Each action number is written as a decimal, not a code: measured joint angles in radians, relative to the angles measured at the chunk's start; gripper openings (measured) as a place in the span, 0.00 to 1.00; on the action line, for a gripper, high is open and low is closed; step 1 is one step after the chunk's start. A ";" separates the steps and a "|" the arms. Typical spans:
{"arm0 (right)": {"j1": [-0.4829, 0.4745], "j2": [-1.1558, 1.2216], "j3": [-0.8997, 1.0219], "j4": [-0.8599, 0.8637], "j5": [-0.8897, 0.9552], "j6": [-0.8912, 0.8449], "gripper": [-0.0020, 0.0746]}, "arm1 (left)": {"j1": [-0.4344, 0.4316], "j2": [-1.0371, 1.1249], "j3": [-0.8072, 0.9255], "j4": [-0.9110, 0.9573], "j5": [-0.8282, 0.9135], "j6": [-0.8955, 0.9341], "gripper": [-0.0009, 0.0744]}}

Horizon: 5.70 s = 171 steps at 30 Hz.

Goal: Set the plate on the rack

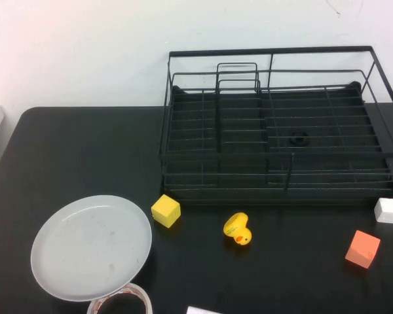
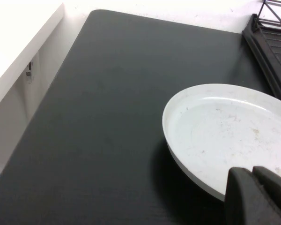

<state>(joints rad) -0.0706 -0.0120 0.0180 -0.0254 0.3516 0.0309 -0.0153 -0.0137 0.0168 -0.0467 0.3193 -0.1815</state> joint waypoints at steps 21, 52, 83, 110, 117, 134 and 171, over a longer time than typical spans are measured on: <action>0.000 0.000 0.000 0.000 0.000 0.000 0.02 | 0.000 0.000 0.000 0.000 0.000 0.000 0.01; 0.000 0.000 0.000 0.004 0.000 0.000 0.02 | 0.000 0.000 0.004 -0.958 -0.373 -0.195 0.01; 0.000 0.000 0.000 0.005 0.000 0.000 0.02 | -0.064 0.578 -0.830 -0.329 0.842 0.521 0.01; 0.000 0.000 0.000 0.005 -0.008 0.000 0.02 | -0.630 1.286 -1.051 0.144 0.828 0.706 0.61; 0.000 0.000 0.000 0.005 -0.014 0.000 0.02 | -0.610 1.284 -0.976 0.163 0.760 0.704 0.61; 0.000 0.000 0.002 0.009 -0.021 0.000 0.02 | -0.444 1.286 -0.714 0.159 0.355 0.809 0.58; 0.000 0.000 0.004 0.033 -0.029 0.000 0.02 | -0.444 1.584 -0.714 0.047 0.072 0.806 0.51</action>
<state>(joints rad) -0.0706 -0.0120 0.0216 0.0072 0.3225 0.0309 -0.4596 1.5704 -0.6976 0.0000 0.3917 0.6246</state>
